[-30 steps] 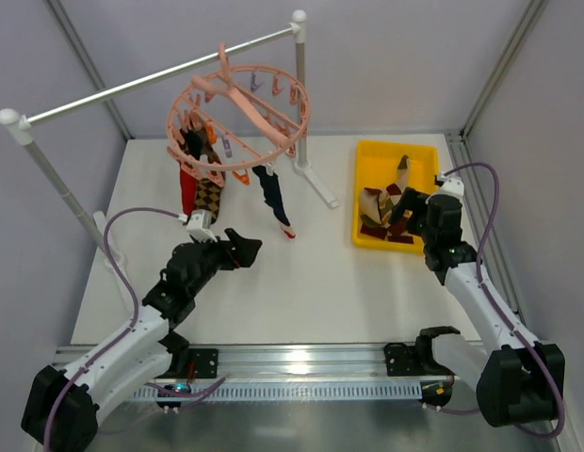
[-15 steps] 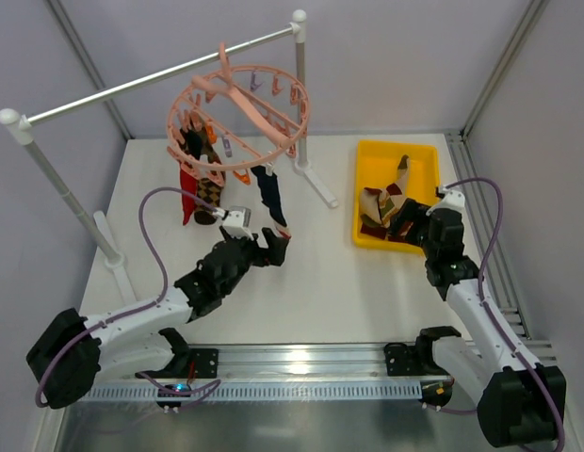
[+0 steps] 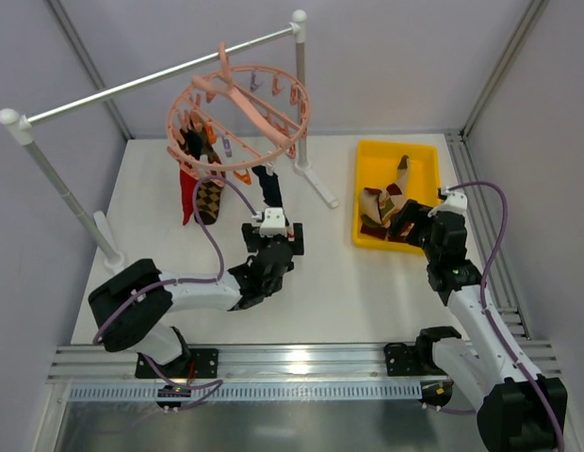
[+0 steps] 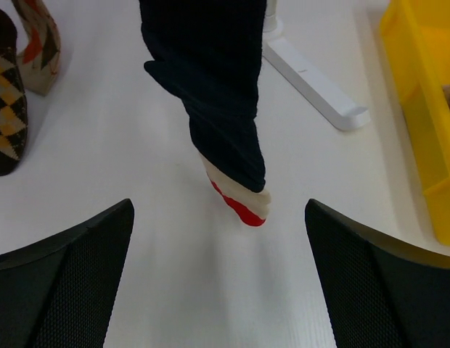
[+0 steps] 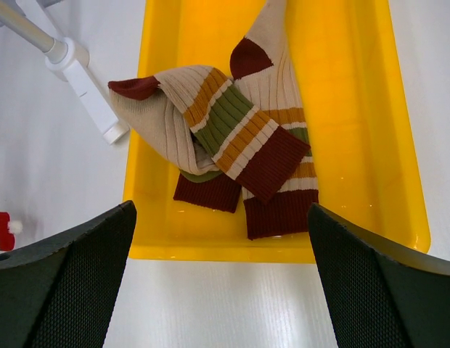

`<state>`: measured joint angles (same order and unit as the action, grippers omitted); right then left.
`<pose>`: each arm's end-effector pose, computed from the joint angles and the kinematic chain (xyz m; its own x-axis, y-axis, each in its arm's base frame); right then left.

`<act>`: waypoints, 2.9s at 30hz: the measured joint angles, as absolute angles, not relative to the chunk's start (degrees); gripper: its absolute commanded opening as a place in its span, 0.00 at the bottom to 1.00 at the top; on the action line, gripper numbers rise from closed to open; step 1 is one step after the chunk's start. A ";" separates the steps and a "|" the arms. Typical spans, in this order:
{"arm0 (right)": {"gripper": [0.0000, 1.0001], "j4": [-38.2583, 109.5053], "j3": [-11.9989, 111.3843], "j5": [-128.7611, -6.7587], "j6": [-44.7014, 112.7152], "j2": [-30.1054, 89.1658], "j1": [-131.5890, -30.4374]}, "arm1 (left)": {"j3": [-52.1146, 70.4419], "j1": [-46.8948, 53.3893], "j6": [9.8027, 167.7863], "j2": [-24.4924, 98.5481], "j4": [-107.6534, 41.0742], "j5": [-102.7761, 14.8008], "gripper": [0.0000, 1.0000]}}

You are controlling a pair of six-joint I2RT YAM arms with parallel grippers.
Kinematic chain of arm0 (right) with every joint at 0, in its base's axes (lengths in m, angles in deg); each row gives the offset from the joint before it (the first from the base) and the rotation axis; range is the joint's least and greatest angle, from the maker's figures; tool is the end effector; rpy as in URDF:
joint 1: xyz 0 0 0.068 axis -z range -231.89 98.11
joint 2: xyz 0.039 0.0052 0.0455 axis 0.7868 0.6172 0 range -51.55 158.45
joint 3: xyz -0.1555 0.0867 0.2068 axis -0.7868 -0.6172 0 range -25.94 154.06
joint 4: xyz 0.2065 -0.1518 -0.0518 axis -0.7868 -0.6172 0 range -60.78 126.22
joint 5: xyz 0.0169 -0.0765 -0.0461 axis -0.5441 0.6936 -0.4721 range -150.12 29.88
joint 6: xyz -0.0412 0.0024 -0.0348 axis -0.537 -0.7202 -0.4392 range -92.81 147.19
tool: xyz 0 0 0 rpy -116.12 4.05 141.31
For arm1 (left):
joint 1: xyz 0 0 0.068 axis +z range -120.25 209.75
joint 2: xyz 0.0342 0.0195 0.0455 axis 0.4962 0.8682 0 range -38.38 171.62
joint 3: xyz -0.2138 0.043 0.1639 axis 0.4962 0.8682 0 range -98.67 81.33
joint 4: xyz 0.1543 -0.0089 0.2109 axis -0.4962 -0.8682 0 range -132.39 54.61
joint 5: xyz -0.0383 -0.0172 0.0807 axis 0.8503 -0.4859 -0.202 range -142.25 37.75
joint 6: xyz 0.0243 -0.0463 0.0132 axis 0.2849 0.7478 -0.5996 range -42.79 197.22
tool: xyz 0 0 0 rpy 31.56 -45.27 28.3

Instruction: Remove the socks clipped to the hanger

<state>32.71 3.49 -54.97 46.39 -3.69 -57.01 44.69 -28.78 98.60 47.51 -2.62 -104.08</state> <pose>0.1953 0.0142 0.2478 -0.3534 0.2971 -0.8870 0.1167 0.9548 0.2733 0.1798 -0.2400 0.2032 -0.1865 -0.1268 -0.9742 0.0703 0.9874 -0.1420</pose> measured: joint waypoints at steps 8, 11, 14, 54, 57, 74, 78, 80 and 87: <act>0.99 32.99 3.07 -55.78 46.39 -6.08 -57.01 | 44.12 -28.27 94.32 51.84 7.54 -109.50 0.99; 1.00 33.15 3.03 -56.24 46.39 -6.21 -57.01 | 43.51 -27.14 93.29 53.52 10.50 -109.53 0.98; 1.00 33.19 2.92 -56.90 46.39 -6.41 -57.01 | 43.40 -24.34 94.03 54.17 11.70 -108.91 0.96; 1.00 38.83 3.25 -63.67 45.80 -7.61 -69.19 | 52.12 -20.03 99.24 7.77 -14.33 -79.76 0.00; 1.00 39.66 7.20 -61.35 46.09 -3.91 -77.62 | 51.33 -20.01 99.00 5.43 -19.19 -77.05 0.00; 1.00 49.50 34.83 -50.58 48.12 19.25 -101.80 | 54.39 -20.05 97.77 5.63 -23.54 -68.72 0.00; 1.00 49.43 37.28 -50.14 48.23 24.13 -103.24 | 54.87 -20.05 97.77 4.17 -23.58 -68.50 0.00; 1.00 49.41 37.72 -49.97 48.36 25.81 -103.96 | 54.90 -20.05 97.77 4.04 -23.58 -68.50 0.00; 1.00 48.62 41.24 -49.11 48.34 29.92 -104.66 | 54.90 -20.05 97.79 4.06 -23.67 -67.80 0.00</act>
